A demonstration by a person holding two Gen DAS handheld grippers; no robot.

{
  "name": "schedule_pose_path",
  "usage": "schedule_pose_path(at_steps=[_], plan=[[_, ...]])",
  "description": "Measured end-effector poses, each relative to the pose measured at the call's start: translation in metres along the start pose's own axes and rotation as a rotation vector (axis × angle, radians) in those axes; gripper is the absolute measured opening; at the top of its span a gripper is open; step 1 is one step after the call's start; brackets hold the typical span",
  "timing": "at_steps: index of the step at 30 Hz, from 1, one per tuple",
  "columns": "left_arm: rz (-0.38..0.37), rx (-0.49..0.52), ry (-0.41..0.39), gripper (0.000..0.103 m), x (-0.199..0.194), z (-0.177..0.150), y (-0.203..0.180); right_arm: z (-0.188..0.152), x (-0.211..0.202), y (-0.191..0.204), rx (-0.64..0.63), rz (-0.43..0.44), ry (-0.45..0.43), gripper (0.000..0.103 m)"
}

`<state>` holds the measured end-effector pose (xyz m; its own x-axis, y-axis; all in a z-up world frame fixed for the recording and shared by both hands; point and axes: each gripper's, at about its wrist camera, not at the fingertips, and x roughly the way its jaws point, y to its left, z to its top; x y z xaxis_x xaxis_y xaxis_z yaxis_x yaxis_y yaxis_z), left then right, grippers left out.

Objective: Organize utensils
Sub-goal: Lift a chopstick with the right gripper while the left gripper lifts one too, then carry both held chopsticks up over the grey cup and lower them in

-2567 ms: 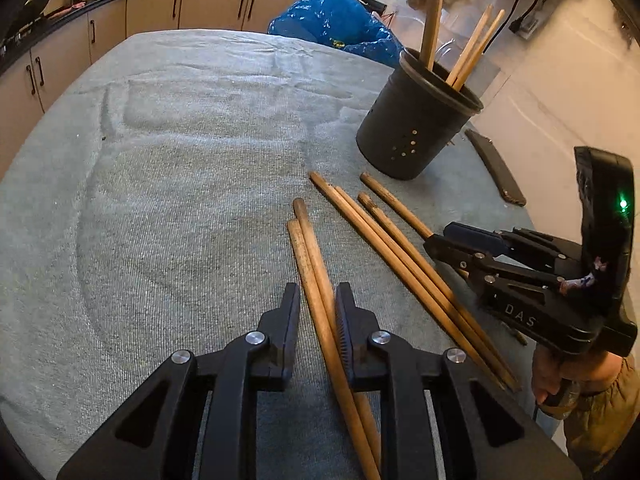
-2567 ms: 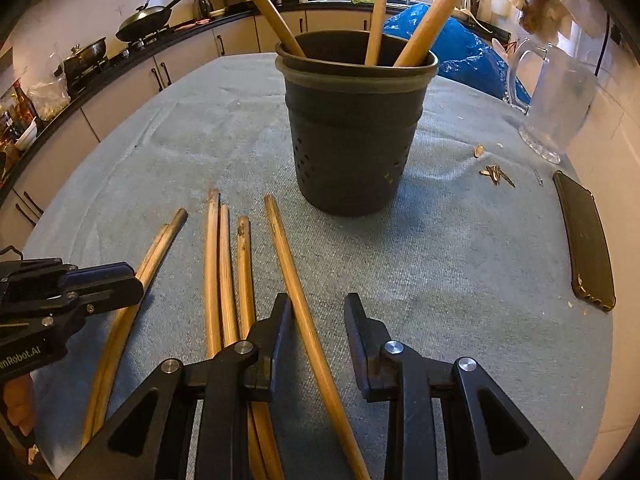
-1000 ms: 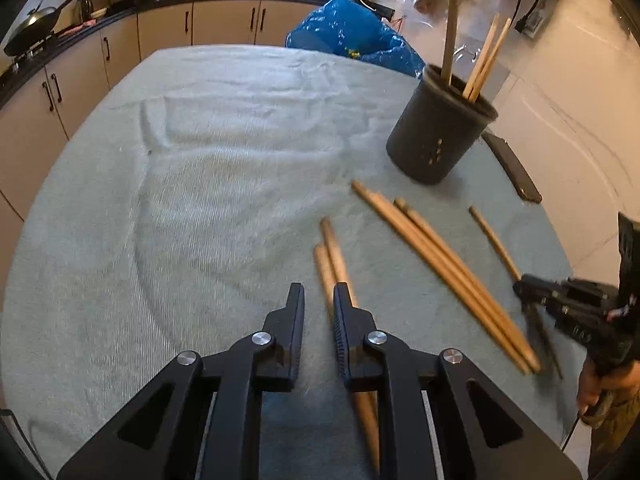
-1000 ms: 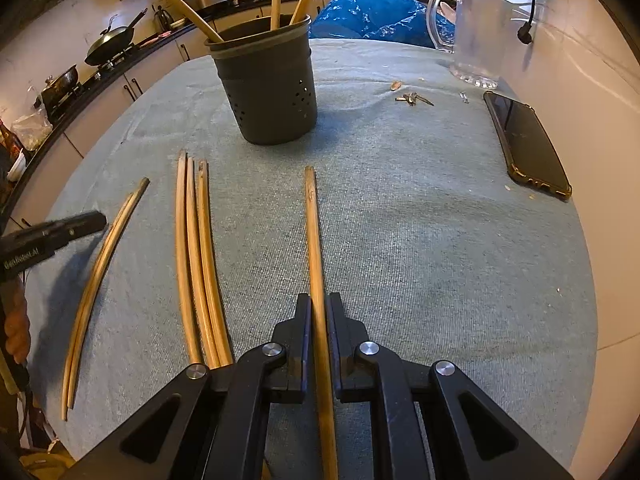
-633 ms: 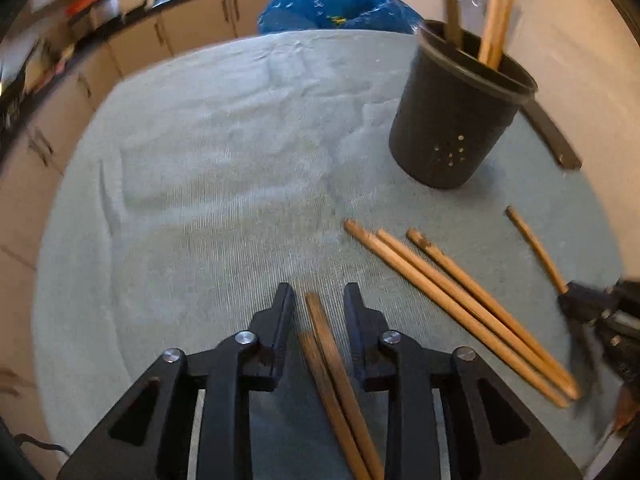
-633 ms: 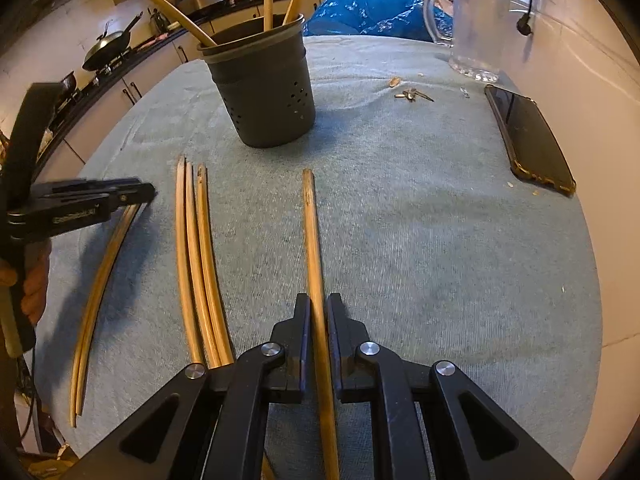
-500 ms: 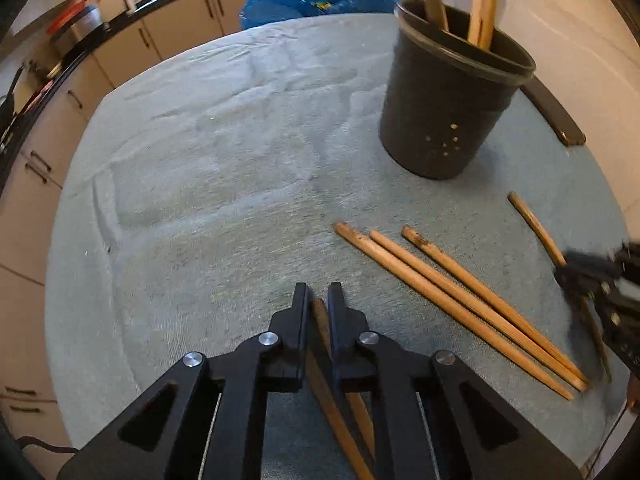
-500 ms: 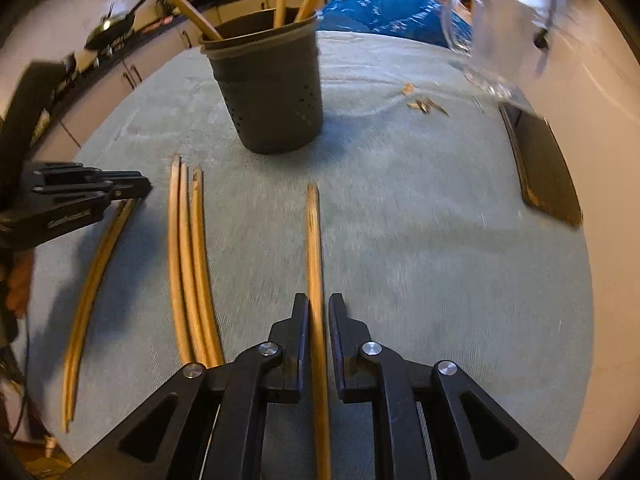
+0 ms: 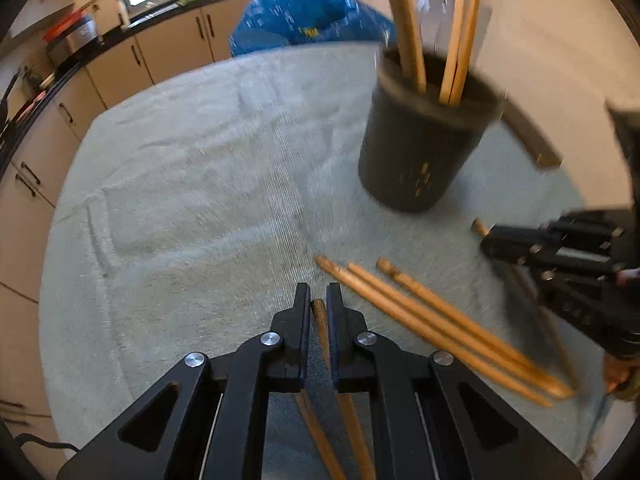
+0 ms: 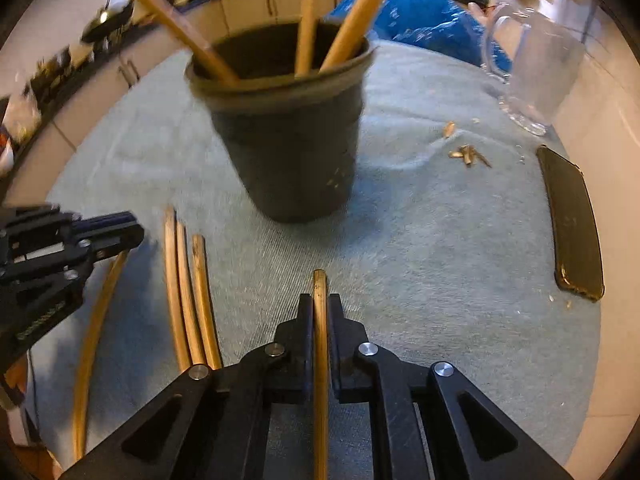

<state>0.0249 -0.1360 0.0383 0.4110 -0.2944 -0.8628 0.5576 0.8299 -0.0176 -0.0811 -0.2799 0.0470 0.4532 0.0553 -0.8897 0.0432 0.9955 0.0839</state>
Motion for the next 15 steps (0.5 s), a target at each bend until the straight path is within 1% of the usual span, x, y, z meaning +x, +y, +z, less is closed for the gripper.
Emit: schedule_pose_path(at_steps=[1, 4, 5, 9, 10, 11, 15], plan=[[-0.004, -0.008, -0.018, 0.007, -0.007, 0.001, 0.001, -0.001, -0.005, -0.003, 0.011, 0.004, -0.018, 0.007], [-0.026, -0.027, -0.108, 0.007, -0.043, -0.001, 0.002, -0.005, -0.030, -0.010, 0.050, 0.043, -0.100, 0.007], [-0.026, -0.029, -0.149, 0.007, -0.059, -0.001, 0.000, -0.007, -0.040, -0.011, 0.056, 0.047, -0.132, 0.007], [-0.031, -0.022, -0.263, 0.007, -0.104, -0.011, -0.015, -0.022, -0.079, -0.009, 0.065, 0.060, -0.248, 0.007], [-0.032, -0.021, -0.279, 0.007, -0.110, -0.014, -0.013, -0.025, -0.086, -0.007, 0.064, 0.059, -0.269, 0.007], [-0.035, -0.018, -0.309, 0.007, -0.121, -0.022, -0.016, -0.029, -0.094, -0.005, 0.064, 0.061, -0.292, 0.007], [-0.036, -0.011, -0.382, 0.006, -0.149, -0.036, -0.033, -0.047, -0.125, 0.004, 0.069, 0.072, -0.375, 0.007]])
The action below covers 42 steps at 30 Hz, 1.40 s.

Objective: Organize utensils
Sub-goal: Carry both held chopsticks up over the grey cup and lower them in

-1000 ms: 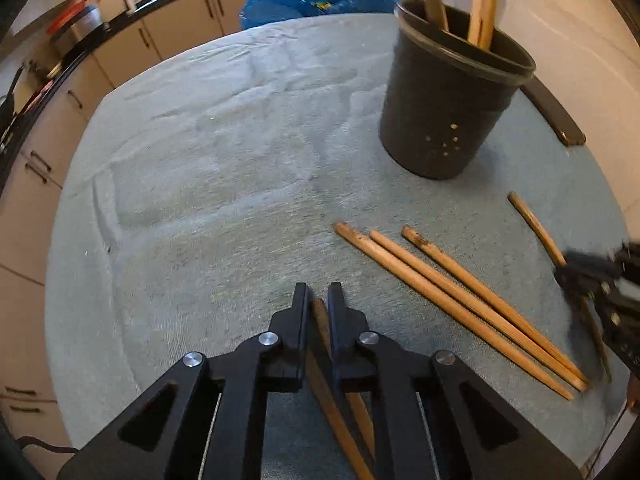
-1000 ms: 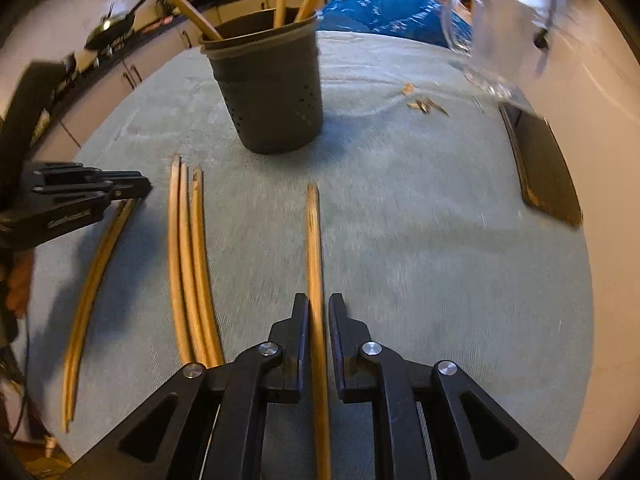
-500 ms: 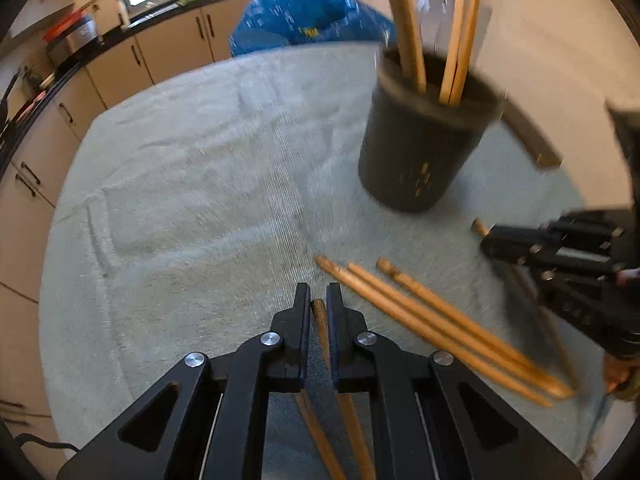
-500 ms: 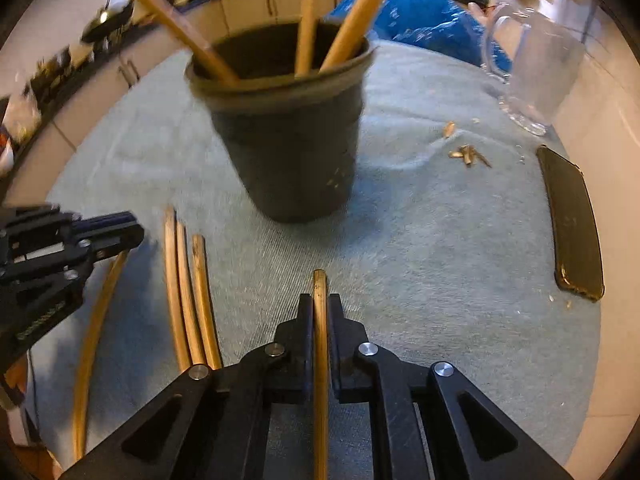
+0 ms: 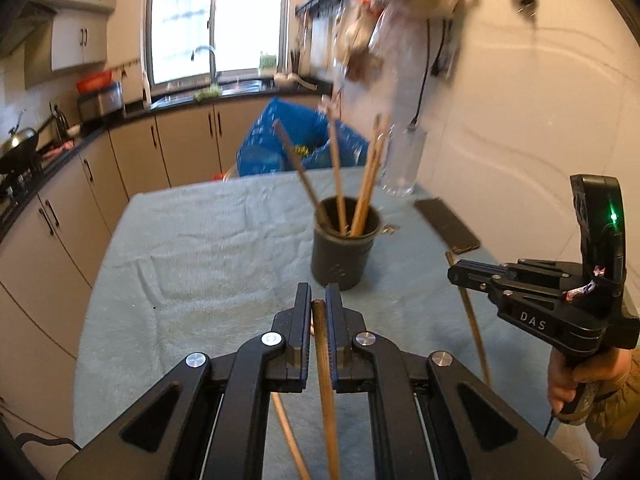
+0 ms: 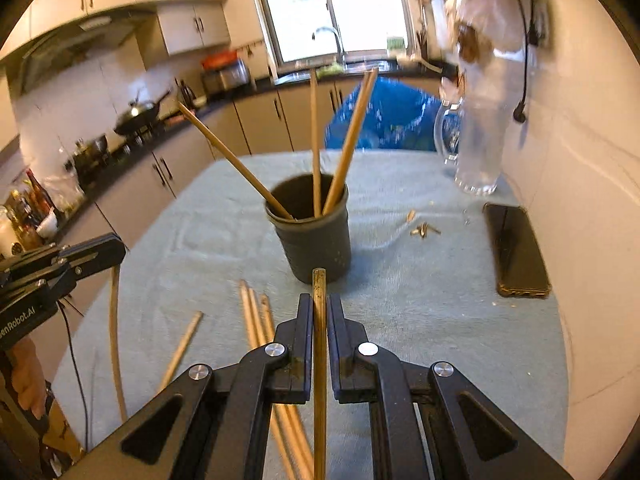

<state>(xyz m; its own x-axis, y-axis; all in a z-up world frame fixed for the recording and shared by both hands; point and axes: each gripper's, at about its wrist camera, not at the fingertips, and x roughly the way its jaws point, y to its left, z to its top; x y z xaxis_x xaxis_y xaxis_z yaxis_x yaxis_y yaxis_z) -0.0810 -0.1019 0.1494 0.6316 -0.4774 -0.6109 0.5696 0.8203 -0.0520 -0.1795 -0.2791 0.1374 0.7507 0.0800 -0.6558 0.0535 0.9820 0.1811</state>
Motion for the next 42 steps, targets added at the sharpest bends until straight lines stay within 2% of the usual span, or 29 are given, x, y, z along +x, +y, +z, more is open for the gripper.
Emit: schedule_pose_path(at_steps=[8, 15, 22, 28, 34, 42], plan=[[-0.033, -0.034, -0.132, 0.006, -0.064, -0.004, -0.014, -0.009, -0.059, 0.012, 0.000, 0.023, -0.125, 0.007], [-0.038, -0.066, -0.226, 0.006, -0.097, 0.001, -0.016, -0.009, -0.089, 0.016, 0.019, 0.046, -0.199, 0.007], [-0.045, -0.079, -0.260, 0.006, -0.101, 0.013, -0.016, -0.003, -0.096, 0.018, 0.017, 0.056, -0.235, 0.007], [-0.073, -0.085, -0.274, 0.006, -0.100, 0.035, -0.014, 0.010, -0.099, 0.015, 0.024, 0.058, -0.261, 0.007], [-0.079, -0.080, -0.303, 0.006, -0.100, 0.077, -0.014, 0.049, -0.107, 0.005, 0.038, 0.058, -0.330, 0.007], [0.025, -0.076, -0.398, 0.006, -0.079, 0.156, -0.018, 0.130, -0.110, 0.001, 0.076, 0.050, -0.495, 0.007]])
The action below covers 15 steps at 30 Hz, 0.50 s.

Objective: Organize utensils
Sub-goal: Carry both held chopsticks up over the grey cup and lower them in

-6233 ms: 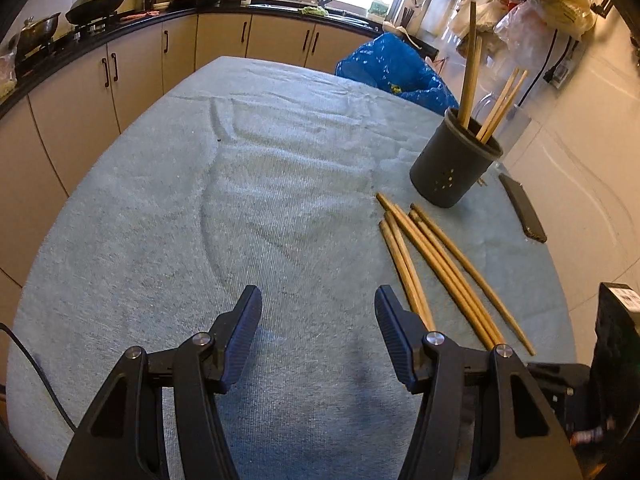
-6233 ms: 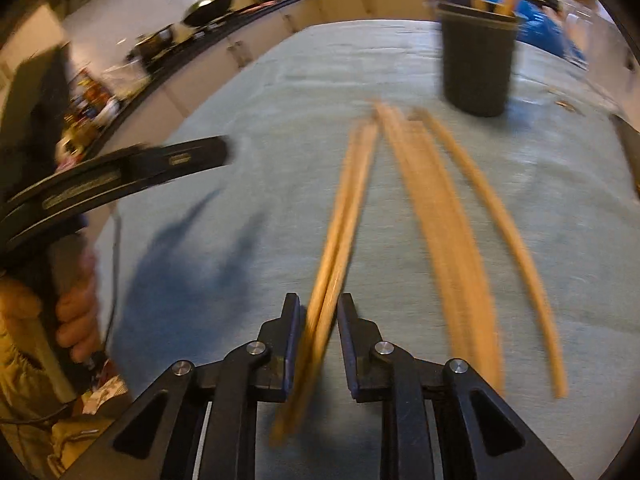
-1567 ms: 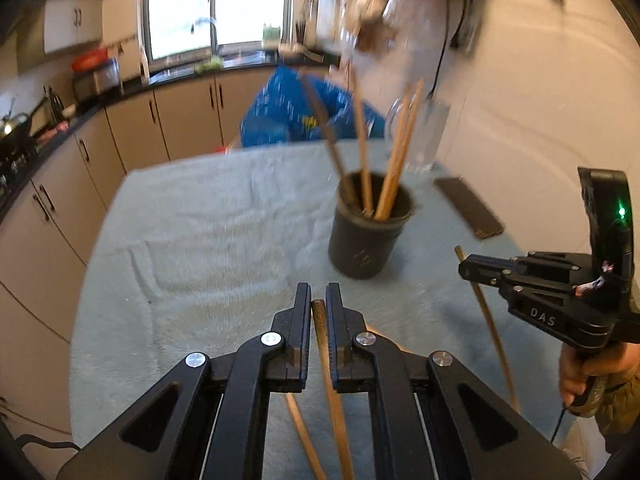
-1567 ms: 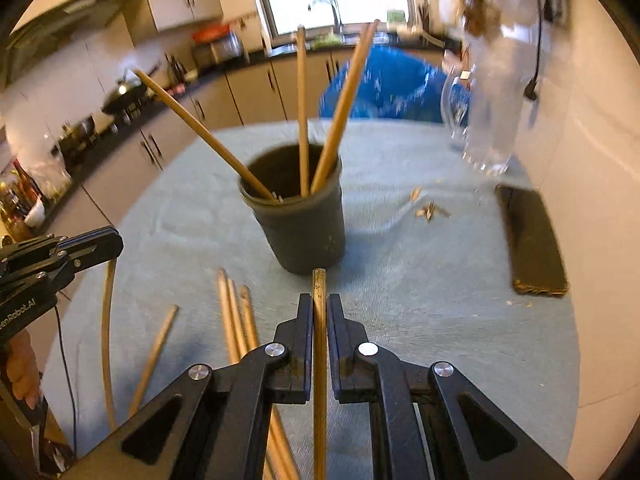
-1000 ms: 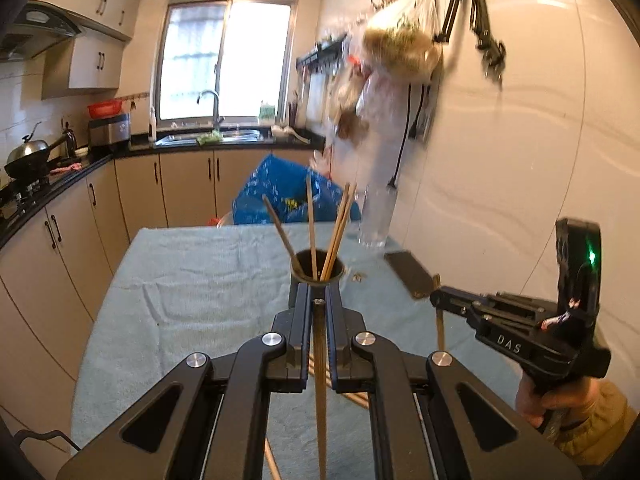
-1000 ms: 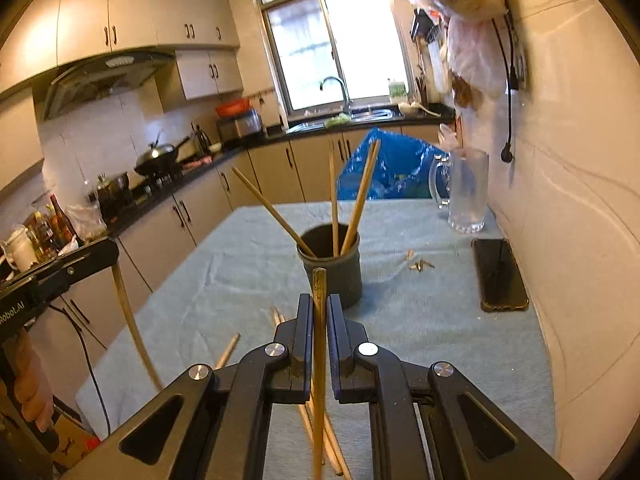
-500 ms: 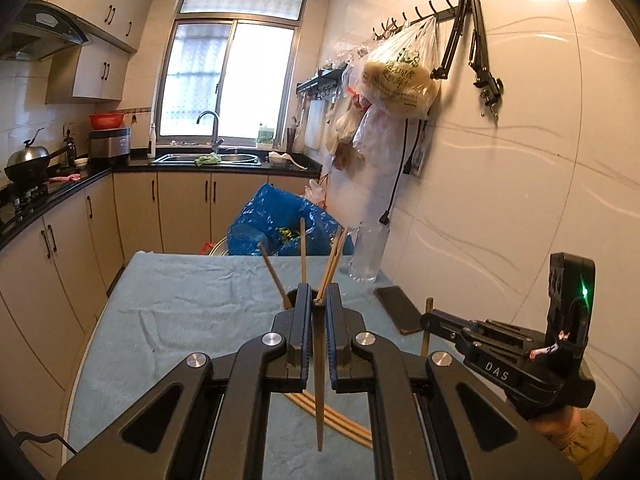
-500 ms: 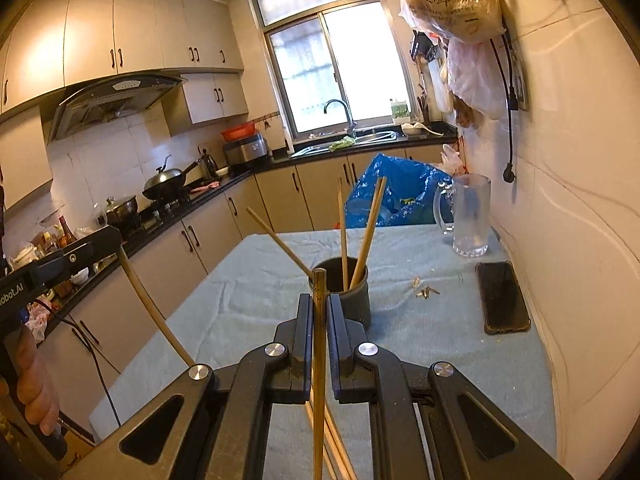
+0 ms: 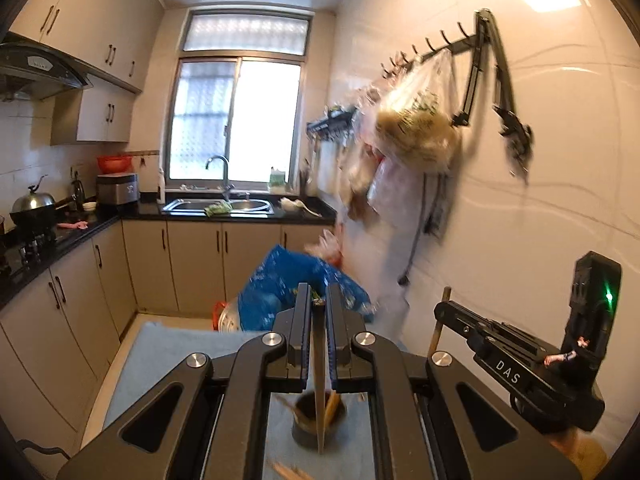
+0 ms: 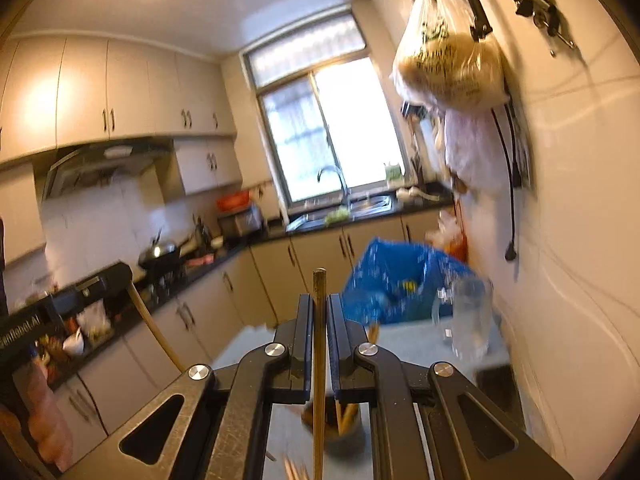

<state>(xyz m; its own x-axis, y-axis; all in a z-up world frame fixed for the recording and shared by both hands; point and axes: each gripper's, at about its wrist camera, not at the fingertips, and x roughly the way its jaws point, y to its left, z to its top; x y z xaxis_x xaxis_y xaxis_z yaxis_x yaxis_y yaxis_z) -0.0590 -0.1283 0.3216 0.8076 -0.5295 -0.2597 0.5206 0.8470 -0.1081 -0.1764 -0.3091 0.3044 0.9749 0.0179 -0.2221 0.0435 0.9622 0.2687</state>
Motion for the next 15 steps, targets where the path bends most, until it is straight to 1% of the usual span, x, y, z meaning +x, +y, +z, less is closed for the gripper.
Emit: schedule_pose_path(at_steps=[2, 4, 6, 8, 10, 13, 15], plan=[[0.016, -0.020, -0.007, 0.006, 0.020, 0.009, 0.001, 0.011, 0.017, 0.000, 0.005, -0.025, -0.038, 0.007], [0.026, -0.026, -0.004, 0.006, 0.037, 0.012, 0.001, 0.015, 0.035, -0.002, 0.019, -0.044, -0.051, 0.007], [0.070, -0.015, -0.011, 0.006, 0.060, 0.009, -0.001, 0.014, 0.053, -0.005, 0.027, -0.068, -0.057, 0.007], [0.094, -0.004, -0.008, 0.006, 0.077, 0.005, -0.002, 0.010, 0.070, -0.010, 0.035, -0.094, -0.058, 0.007], [0.097, -0.013, 0.022, 0.006, 0.099, -0.002, 0.000, 0.001, 0.091, -0.017, 0.049, -0.123, -0.043, 0.007], [0.083, -0.037, 0.096, 0.006, 0.129, -0.017, 0.005, -0.015, 0.110, -0.031, 0.084, -0.122, 0.007, 0.007], [0.077, -0.037, 0.128, 0.006, 0.139, -0.027, 0.006, -0.025, 0.119, -0.036, 0.089, -0.124, 0.041, 0.007]])
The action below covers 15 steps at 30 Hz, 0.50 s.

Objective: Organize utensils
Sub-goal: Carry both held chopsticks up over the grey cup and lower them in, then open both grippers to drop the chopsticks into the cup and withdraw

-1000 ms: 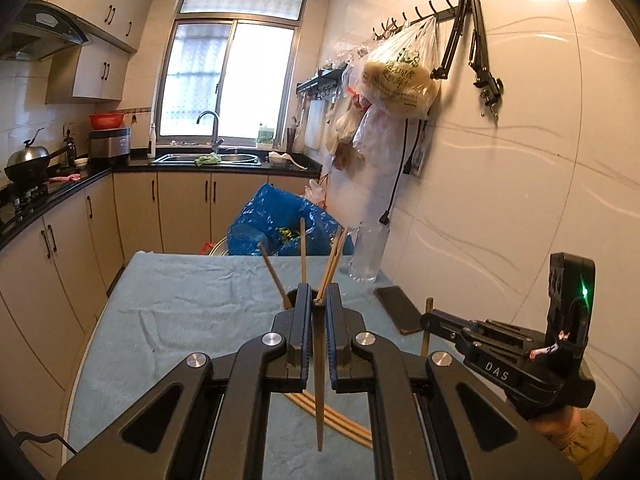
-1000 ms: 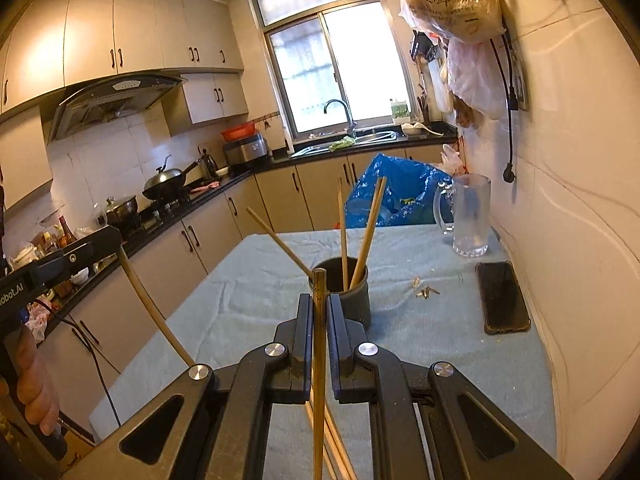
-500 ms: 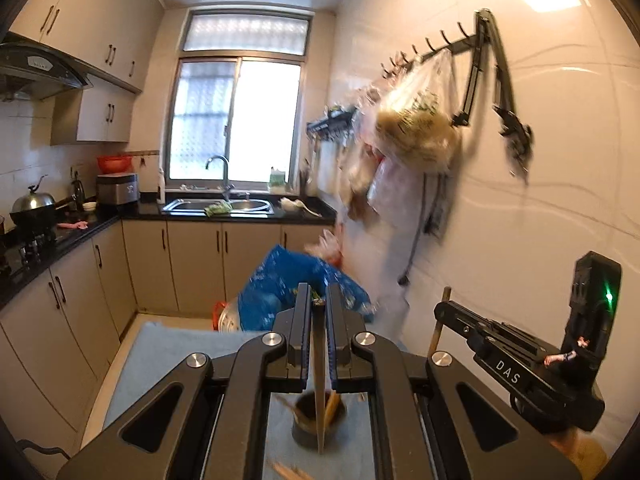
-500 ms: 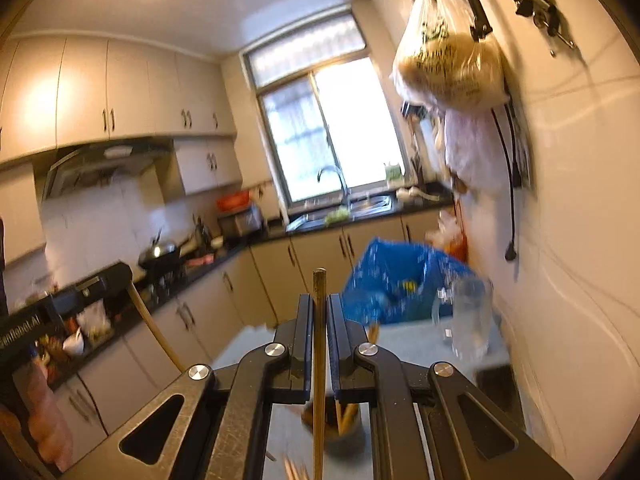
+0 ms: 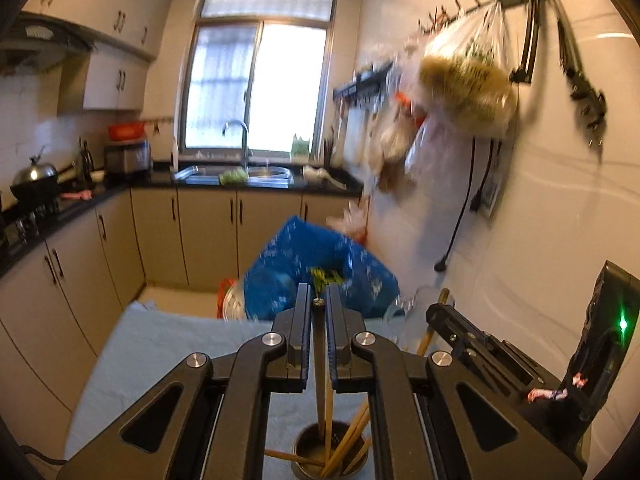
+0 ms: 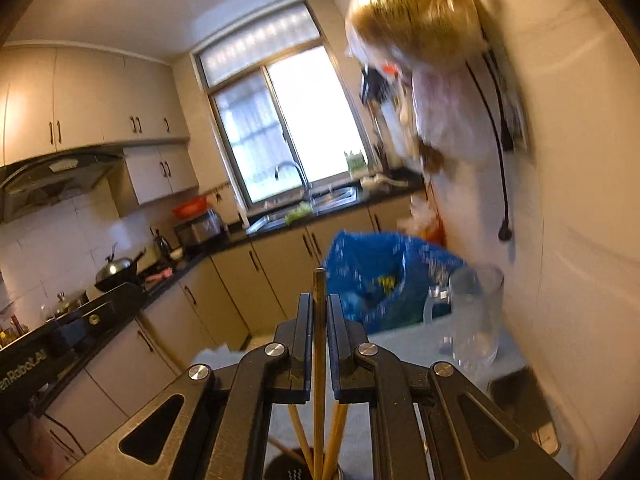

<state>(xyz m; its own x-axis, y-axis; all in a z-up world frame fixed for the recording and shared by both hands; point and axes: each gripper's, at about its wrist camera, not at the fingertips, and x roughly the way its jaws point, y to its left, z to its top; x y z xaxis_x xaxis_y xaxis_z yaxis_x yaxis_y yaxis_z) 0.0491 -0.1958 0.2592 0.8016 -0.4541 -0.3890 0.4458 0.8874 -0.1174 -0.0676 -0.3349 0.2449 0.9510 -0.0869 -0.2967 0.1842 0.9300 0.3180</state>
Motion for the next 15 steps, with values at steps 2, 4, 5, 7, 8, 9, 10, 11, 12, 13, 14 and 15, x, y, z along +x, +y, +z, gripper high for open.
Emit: schedule_pose_path(at_steps=[2, 4, 5, 7, 8, 9, 10, 11, 12, 13, 14, 15], plan=[[0.003, 0.002, 0.015, 0.006, 0.006, -0.006, 0.001, -0.009, 0.005, -0.002, -0.007, 0.003, 0.028, 0.007], [-0.004, -0.015, 0.037, 0.006, 0.009, -0.010, 0.003, -0.018, 0.010, -0.004, -0.012, 0.004, 0.060, 0.007], [-0.009, -0.023, 0.041, 0.007, 0.009, -0.012, 0.004, -0.022, 0.012, -0.005, -0.014, 0.004, 0.072, 0.007], [-0.017, -0.034, 0.053, 0.009, 0.008, -0.014, 0.005, -0.027, 0.014, -0.006, -0.014, 0.005, 0.093, 0.007], [-0.023, -0.033, 0.058, 0.011, 0.005, -0.015, 0.004, -0.030, 0.014, -0.008, -0.011, 0.006, 0.098, 0.008], [-0.025, -0.033, 0.057, 0.017, 0.002, -0.015, 0.004, -0.030, 0.015, -0.008, -0.007, 0.008, 0.102, 0.009], [-0.028, -0.032, 0.054, 0.021, -0.002, -0.015, 0.005, -0.030, 0.015, -0.009, -0.005, 0.009, 0.109, 0.011], [-0.033, -0.034, 0.045, 0.030, -0.010, -0.015, 0.005, -0.031, 0.013, -0.009, -0.004, 0.011, 0.113, 0.019], [-0.037, -0.037, 0.037, 0.036, -0.016, -0.015, 0.005, -0.032, 0.012, -0.009, -0.004, 0.013, 0.113, 0.027], [-0.042, -0.039, 0.021, 0.038, -0.026, -0.015, 0.005, -0.031, 0.008, -0.010, -0.006, 0.012, 0.109, 0.030], [-0.046, -0.041, 0.012, 0.040, -0.031, -0.013, 0.006, -0.031, 0.005, -0.009, -0.009, 0.012, 0.106, 0.032], [-0.054, -0.042, -0.002, 0.041, -0.044, -0.013, 0.007, -0.031, -0.001, -0.009, -0.014, 0.012, 0.101, 0.032]])
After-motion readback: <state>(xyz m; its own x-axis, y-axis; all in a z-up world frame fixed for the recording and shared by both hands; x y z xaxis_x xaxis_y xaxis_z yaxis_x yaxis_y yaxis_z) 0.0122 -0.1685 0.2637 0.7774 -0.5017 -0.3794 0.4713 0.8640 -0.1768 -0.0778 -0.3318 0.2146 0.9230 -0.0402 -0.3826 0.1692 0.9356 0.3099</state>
